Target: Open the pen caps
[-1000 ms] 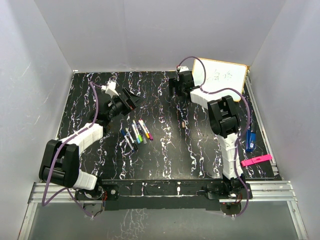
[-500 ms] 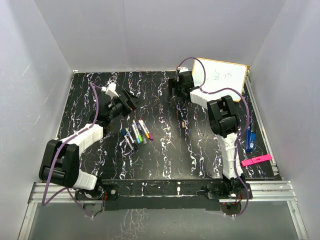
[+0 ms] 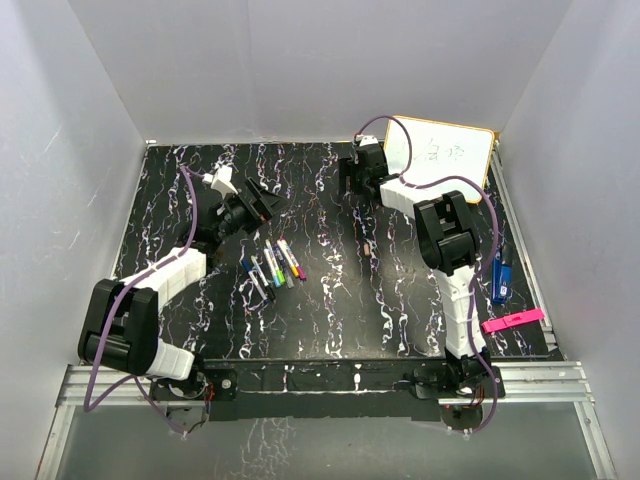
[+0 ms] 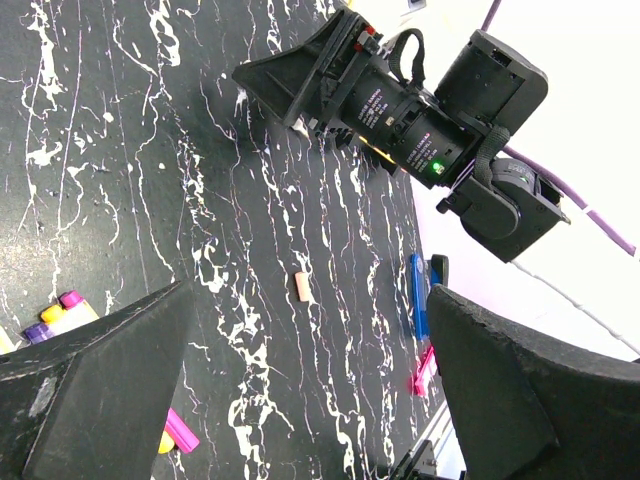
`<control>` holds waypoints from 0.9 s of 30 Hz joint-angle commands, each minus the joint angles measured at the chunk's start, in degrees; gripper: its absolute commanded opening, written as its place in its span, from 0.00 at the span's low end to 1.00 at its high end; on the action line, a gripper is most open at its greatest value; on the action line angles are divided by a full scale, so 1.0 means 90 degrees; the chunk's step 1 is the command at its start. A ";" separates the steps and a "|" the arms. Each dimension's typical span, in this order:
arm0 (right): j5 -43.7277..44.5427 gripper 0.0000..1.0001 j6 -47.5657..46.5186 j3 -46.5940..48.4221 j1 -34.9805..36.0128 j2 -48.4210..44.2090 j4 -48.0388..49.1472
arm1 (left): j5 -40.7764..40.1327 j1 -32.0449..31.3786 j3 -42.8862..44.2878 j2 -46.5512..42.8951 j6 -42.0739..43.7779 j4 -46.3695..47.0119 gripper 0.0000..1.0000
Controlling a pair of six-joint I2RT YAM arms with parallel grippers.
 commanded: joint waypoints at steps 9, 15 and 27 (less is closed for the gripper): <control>0.0337 0.54 -0.0167 0.0069 -0.0014 -0.0070 -0.0115 | 0.0102 -0.0010 0.0073 -0.0219 0.0002 0.0249 0.99; 0.0431 0.46 -0.0210 -0.0030 -0.0005 -0.0099 -0.0230 | 0.0158 -0.0012 0.0113 -0.0171 0.0003 0.0254 0.99; 0.0477 0.19 -0.0101 -0.0469 0.0069 -0.0297 -0.0265 | 0.0132 -0.0007 -0.0006 -0.0214 -0.0021 0.0303 0.99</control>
